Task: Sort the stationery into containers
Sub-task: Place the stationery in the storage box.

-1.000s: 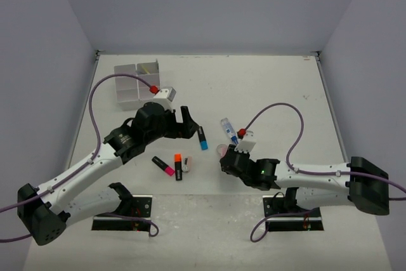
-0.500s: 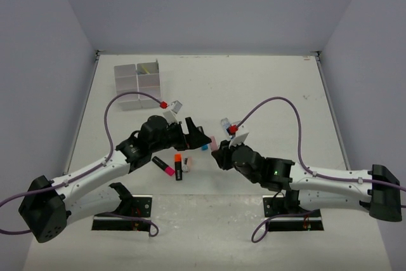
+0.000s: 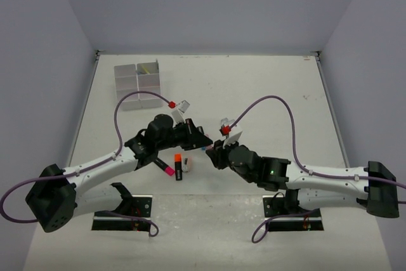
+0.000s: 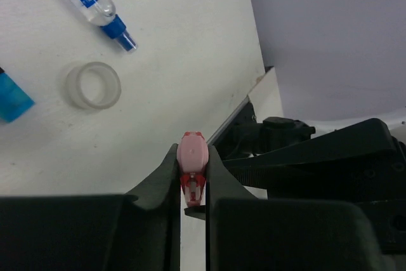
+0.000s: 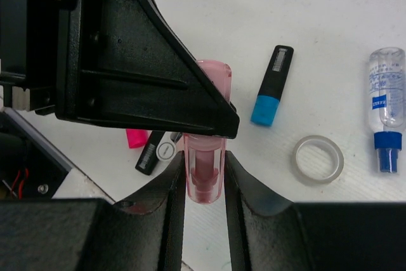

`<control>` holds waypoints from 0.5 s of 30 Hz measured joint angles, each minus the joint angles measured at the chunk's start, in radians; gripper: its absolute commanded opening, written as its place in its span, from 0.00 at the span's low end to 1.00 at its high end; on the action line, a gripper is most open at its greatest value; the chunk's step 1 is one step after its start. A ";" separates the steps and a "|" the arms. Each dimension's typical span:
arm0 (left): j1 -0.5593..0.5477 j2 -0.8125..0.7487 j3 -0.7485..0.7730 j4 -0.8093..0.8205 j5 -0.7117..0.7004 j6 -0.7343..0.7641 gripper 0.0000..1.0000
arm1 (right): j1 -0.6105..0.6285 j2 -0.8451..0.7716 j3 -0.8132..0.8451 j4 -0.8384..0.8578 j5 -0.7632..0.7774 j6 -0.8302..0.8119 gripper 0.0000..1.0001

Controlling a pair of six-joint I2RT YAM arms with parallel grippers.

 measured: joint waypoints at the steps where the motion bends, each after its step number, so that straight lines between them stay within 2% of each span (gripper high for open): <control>1: -0.002 0.000 0.003 -0.002 -0.005 0.004 0.00 | 0.000 0.006 0.002 0.006 0.005 -0.004 0.61; 2: -0.001 0.000 0.008 -0.009 -0.009 0.009 0.00 | 0.000 0.008 0.003 0.012 0.008 -0.007 0.89; 3: -0.001 0.000 0.019 -0.026 -0.021 0.015 0.00 | -0.001 0.010 0.003 0.020 0.011 -0.010 0.97; 7: -0.003 0.005 0.129 -0.174 -0.137 0.079 0.00 | 0.001 0.008 0.002 0.032 0.027 -0.008 0.99; 10: 0.022 0.055 0.315 -0.352 -0.381 0.144 0.00 | 0.001 -0.035 -0.006 -0.012 0.093 0.048 0.99; 13: 0.094 0.115 0.470 -0.430 -0.621 0.185 0.00 | -0.003 -0.110 -0.037 -0.066 0.157 0.121 0.99; 15: 0.165 0.153 0.534 -0.456 -0.734 0.204 0.00 | -0.007 -0.165 -0.073 -0.097 0.188 0.158 0.99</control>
